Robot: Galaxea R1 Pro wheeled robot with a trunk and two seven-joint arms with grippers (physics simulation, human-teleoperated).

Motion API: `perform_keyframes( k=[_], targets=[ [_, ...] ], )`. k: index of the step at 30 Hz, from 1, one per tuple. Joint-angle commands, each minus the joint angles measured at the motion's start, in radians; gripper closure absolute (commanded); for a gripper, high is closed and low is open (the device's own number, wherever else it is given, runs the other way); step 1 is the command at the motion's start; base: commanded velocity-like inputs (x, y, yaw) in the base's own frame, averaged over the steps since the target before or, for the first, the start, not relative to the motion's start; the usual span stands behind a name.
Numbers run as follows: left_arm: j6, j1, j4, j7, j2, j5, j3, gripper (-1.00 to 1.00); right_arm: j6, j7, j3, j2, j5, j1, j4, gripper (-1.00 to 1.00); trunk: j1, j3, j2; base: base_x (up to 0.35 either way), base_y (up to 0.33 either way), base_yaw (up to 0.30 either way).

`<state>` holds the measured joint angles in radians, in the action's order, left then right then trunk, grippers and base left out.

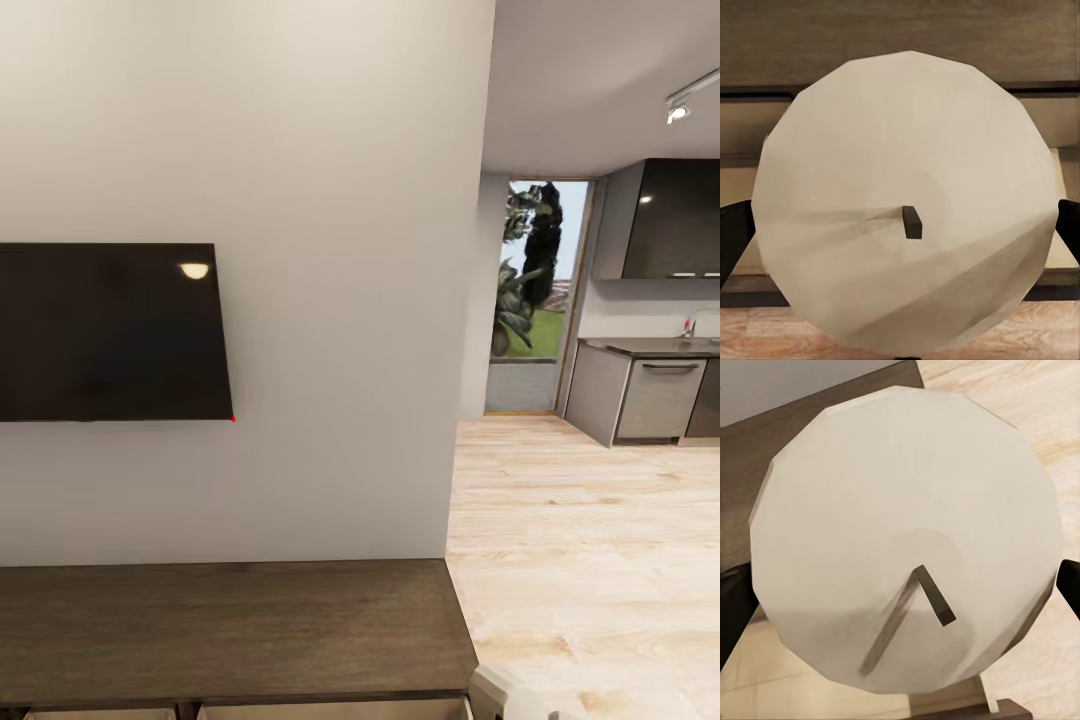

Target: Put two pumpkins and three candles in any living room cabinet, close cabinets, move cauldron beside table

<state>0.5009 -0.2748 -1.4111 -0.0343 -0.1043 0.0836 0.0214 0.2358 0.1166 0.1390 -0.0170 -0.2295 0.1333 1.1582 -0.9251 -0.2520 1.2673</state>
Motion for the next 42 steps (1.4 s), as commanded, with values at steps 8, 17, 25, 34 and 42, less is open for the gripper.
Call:
perform_keyframes(
  k=[8,17,25,34,42],
  targets=[
    [0.023,0.0,-0.046,0.002,0.002,0.006,-0.003,1.0,0.009,0.006,-0.012,0.001,-0.009,0.0,0.003,1.0,0.0,-0.001,0.001,0.0,0.0,0.0],
    [0.068,0.0,-0.049,-0.002,0.0,0.009,-0.001,1.0,0.057,0.006,-0.06,0.0,-0.012,0.0,0.005,1.0,-0.016,-0.013,0.029,0.0,0.0,0.0],
    [0.061,0.0,-0.04,-0.004,0.001,0.009,-0.002,1.0,0.066,0.006,-0.063,0.0,-0.013,0.0,0.005,1.0,-0.046,-0.038,0.085,0.0,0.0,0.0],
    [0.069,0.002,-0.041,-0.002,0.005,0.004,-0.004,1.0,0.069,-0.026,-0.115,0.045,-0.008,-0.002,0.006,1.0,-0.077,-0.063,0.141,0.0,0.0,0.0],
    [0.107,0.015,-0.06,0.002,0.006,0.007,-0.088,1.0,0.272,-0.23,-0.217,0.097,-0.022,-0.117,-0.003,1.0,-0.077,-0.063,0.141,0.0,0.0,0.0]
  ],
)
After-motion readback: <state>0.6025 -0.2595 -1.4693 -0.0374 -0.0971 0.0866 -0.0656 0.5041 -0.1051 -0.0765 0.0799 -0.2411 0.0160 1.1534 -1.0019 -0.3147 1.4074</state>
